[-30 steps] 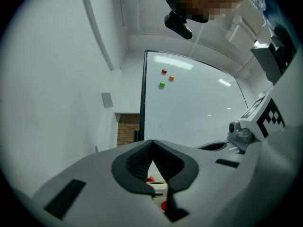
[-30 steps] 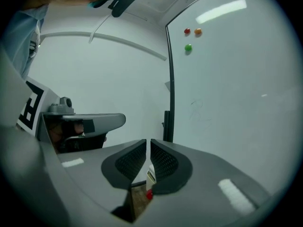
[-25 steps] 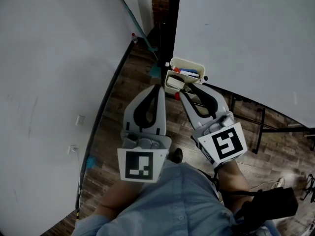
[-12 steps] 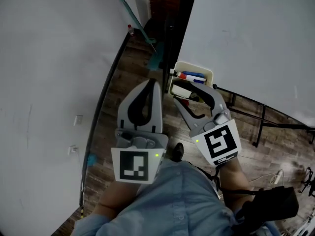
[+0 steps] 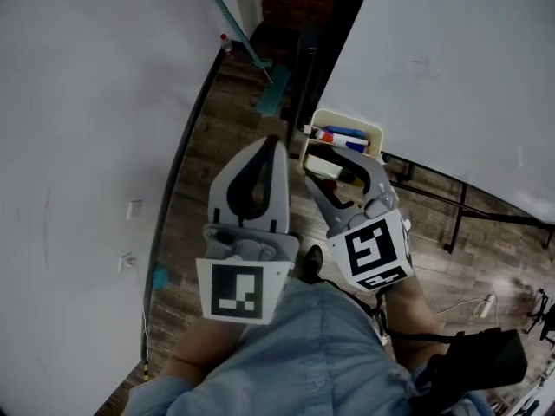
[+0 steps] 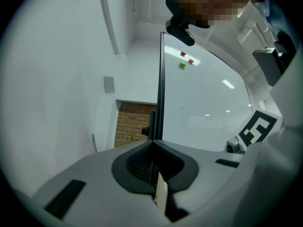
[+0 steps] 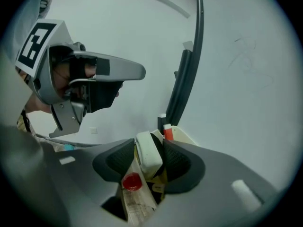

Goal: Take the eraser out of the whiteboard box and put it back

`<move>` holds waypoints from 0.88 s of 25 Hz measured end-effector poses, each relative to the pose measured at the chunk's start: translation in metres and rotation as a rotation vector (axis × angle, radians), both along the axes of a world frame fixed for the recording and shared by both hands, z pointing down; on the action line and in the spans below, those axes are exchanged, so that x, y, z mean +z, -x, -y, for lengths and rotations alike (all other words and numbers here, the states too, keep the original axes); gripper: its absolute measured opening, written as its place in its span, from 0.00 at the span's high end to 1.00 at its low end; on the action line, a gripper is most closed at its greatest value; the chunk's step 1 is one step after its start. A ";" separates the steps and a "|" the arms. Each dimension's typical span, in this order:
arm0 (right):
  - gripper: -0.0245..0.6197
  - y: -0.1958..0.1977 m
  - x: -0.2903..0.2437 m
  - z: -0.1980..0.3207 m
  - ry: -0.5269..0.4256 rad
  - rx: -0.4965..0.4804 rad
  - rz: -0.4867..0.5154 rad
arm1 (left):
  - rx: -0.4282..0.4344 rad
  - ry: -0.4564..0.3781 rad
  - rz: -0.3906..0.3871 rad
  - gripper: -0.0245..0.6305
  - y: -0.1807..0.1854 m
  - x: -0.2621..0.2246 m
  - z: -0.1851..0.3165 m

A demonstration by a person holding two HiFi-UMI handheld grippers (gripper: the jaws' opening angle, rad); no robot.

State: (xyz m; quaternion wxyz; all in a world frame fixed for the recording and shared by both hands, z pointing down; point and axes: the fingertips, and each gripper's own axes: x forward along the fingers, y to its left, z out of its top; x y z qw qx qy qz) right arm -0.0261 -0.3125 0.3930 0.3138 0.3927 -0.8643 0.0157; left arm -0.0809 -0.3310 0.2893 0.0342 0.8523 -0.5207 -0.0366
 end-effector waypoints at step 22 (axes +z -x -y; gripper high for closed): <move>0.75 -0.023 -0.078 -0.033 -0.170 0.022 0.195 | -0.030 -0.084 0.039 0.96 -0.014 -0.031 -0.056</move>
